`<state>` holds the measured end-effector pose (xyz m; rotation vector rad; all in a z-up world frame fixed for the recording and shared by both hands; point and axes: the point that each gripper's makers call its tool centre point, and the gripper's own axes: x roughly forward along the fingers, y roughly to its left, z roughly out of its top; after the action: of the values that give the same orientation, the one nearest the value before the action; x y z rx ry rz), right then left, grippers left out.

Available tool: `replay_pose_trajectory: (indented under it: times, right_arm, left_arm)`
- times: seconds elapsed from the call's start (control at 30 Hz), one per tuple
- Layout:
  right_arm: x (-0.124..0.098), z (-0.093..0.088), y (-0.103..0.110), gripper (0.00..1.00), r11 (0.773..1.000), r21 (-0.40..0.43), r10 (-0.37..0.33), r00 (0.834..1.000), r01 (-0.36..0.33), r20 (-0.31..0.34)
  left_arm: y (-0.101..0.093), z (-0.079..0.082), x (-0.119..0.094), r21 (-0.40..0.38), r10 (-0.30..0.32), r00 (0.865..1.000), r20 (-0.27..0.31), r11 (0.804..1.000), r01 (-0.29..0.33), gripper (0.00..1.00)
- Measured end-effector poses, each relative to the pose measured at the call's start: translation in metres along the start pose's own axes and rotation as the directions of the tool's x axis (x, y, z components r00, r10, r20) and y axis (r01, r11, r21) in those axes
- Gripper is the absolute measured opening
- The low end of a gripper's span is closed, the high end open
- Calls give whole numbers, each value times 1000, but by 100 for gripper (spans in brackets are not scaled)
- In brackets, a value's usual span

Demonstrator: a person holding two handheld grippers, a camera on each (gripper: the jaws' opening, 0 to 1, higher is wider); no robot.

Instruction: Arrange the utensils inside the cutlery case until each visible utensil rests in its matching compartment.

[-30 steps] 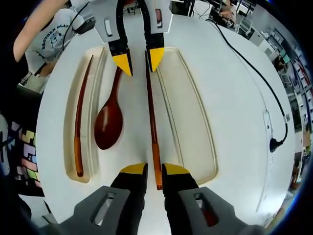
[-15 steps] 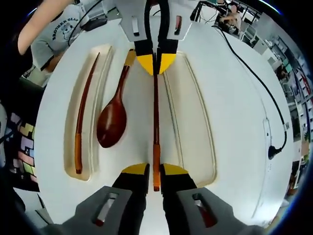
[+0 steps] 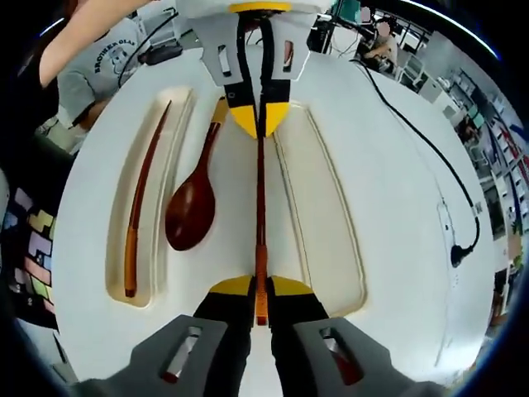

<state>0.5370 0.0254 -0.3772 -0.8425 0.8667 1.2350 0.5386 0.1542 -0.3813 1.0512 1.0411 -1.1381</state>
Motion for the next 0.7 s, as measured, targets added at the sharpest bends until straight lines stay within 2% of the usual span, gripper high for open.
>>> replay_pose_trajectory:
  times: [0.13, 0.2, 0.53, 0.7]
  right_arm:
    - [2, 1, 5, 3, 1000, -14, 9, 1000, -9, 1]
    - [3, 1, 8, 3, 999, -51, 2, 1000, -2, -10]
    - [4, 3, 10, 4, 998, -63, -9, 999, 7, -31]
    - [-4, 3, 9, 4, 997, -72, -27, 999, 24, -37]
  left_arm:
    - [-1, 1, 2, 45, 7, 1000, -29, 999, -6, 3]
    - [-3, 0, 1, 56, -7, 1000, -29, 998, 9, 2]
    - [-5, -2, -2, 60, -31, 999, 10, 998, 31, 2]
    - [-4, 4, -13, 60, -30, 999, 34, 998, 28, 2]
